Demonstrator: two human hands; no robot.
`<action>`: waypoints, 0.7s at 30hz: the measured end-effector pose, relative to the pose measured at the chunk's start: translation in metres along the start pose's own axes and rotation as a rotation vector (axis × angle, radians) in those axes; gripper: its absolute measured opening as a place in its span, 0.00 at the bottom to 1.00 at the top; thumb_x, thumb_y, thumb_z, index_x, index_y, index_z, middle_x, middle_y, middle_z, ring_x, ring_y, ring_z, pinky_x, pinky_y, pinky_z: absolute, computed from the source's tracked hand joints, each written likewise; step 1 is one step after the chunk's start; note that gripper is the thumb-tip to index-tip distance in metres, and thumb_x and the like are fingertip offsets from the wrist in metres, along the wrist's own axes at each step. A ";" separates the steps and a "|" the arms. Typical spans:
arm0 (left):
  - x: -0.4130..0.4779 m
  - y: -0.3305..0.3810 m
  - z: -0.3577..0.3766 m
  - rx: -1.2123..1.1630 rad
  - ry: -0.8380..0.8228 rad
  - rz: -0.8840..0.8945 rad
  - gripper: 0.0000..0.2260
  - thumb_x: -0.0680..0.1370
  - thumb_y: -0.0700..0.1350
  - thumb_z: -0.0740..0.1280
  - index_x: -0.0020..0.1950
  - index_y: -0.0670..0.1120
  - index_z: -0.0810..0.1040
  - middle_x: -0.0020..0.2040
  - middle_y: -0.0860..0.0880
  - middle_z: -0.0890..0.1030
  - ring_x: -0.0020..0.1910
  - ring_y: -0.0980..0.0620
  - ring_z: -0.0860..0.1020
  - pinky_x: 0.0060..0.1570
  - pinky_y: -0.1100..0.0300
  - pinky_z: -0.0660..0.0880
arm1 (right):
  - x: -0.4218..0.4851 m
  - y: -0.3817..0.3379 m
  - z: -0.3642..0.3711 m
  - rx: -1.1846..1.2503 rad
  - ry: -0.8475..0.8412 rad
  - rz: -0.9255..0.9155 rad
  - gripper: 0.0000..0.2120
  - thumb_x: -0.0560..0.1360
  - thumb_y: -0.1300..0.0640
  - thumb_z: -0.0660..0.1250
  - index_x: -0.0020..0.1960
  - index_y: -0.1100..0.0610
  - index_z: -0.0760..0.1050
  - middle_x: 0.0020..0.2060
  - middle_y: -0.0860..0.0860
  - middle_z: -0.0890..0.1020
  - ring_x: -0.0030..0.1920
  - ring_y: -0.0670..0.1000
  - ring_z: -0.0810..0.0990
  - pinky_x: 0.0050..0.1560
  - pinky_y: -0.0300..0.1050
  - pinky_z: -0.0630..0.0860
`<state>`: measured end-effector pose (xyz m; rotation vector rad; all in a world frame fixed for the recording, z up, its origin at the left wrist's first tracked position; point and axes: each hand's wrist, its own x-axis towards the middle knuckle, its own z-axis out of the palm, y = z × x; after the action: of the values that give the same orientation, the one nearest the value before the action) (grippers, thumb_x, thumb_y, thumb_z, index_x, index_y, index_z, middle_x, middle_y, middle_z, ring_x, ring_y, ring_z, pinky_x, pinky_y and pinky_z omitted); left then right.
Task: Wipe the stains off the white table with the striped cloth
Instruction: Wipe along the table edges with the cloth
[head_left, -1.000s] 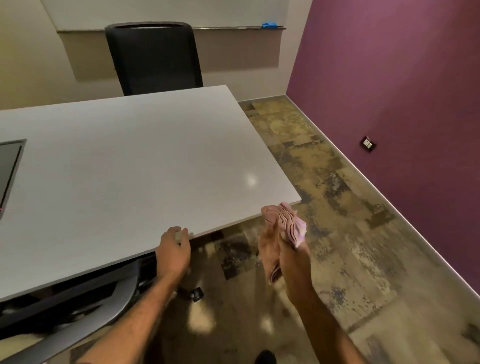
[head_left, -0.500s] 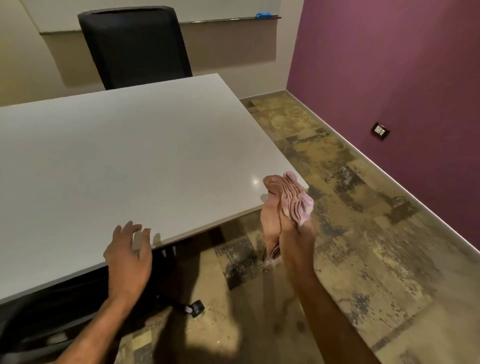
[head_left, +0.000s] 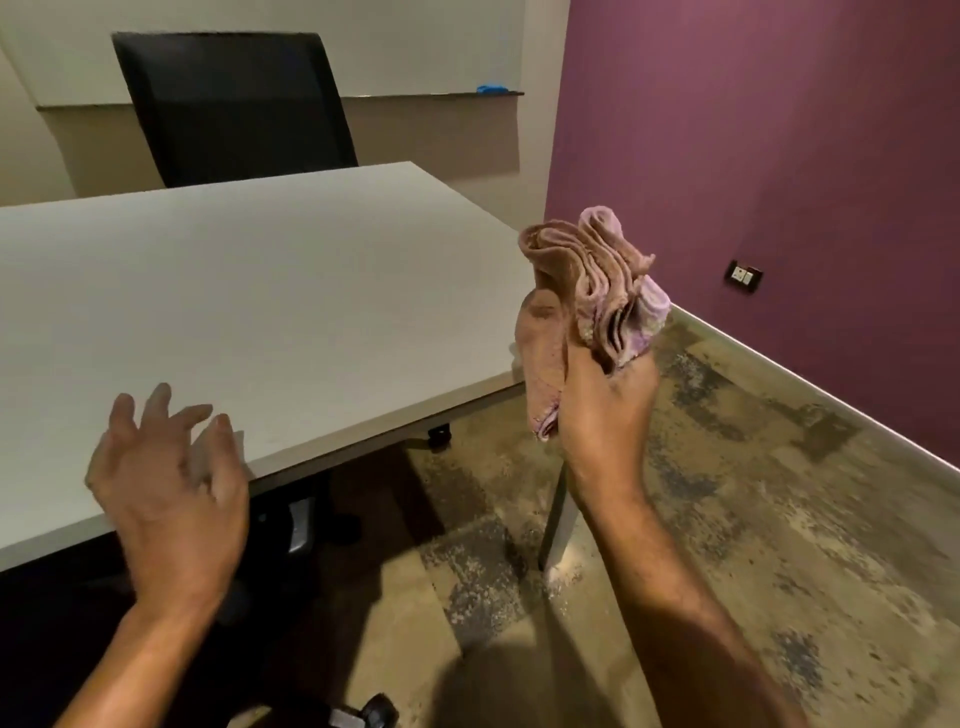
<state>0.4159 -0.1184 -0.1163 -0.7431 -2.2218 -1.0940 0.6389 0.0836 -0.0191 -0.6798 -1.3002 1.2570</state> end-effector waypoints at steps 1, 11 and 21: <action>0.001 -0.009 0.009 -0.009 0.056 0.013 0.16 0.86 0.55 0.58 0.61 0.47 0.78 0.74 0.41 0.75 0.80 0.44 0.63 0.74 0.35 0.65 | -0.001 0.008 -0.001 0.009 0.034 -0.037 0.20 0.80 0.52 0.68 0.69 0.59 0.76 0.58 0.55 0.85 0.52 0.46 0.83 0.50 0.34 0.80; 0.011 -0.033 0.051 0.004 0.232 0.126 0.22 0.85 0.62 0.53 0.69 0.48 0.72 0.83 0.59 0.60 0.77 0.40 0.67 0.66 0.29 0.73 | -0.041 0.078 -0.005 0.183 0.346 -0.146 0.24 0.75 0.50 0.68 0.68 0.59 0.75 0.52 0.44 0.86 0.52 0.45 0.84 0.54 0.44 0.83; -0.020 -0.009 0.045 0.230 0.289 0.424 0.21 0.87 0.53 0.55 0.68 0.41 0.80 0.79 0.39 0.69 0.84 0.42 0.56 0.77 0.38 0.55 | -0.051 0.126 0.018 0.191 0.409 -0.170 0.19 0.82 0.59 0.67 0.73 0.54 0.73 0.60 0.50 0.85 0.61 0.50 0.84 0.60 0.52 0.82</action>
<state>0.4135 -0.0904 -0.1579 -0.8452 -1.7982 -0.6758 0.5948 0.0639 -0.1474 -0.6349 -0.8702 1.0227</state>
